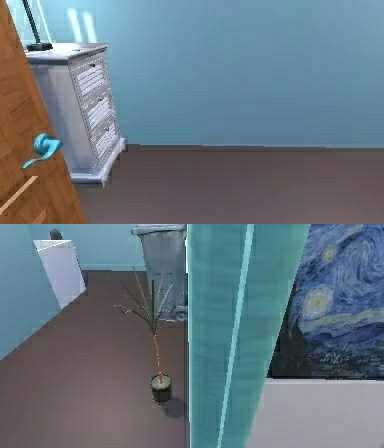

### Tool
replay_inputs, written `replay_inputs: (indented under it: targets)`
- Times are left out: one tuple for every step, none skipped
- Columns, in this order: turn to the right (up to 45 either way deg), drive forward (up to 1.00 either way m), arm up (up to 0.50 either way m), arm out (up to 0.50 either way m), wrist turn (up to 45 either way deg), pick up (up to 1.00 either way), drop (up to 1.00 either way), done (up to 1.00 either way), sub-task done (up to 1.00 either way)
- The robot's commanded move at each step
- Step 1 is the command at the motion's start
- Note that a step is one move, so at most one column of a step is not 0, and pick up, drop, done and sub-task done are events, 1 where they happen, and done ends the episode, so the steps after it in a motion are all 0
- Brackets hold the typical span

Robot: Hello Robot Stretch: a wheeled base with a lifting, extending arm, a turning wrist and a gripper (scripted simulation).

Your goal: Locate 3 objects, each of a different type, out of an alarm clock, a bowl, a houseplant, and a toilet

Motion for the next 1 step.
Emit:
replay_inputs:
  targets:
    - [0.0,0.30,0.00,0.00,0.0,0.00,0.00,0.00,0.00]
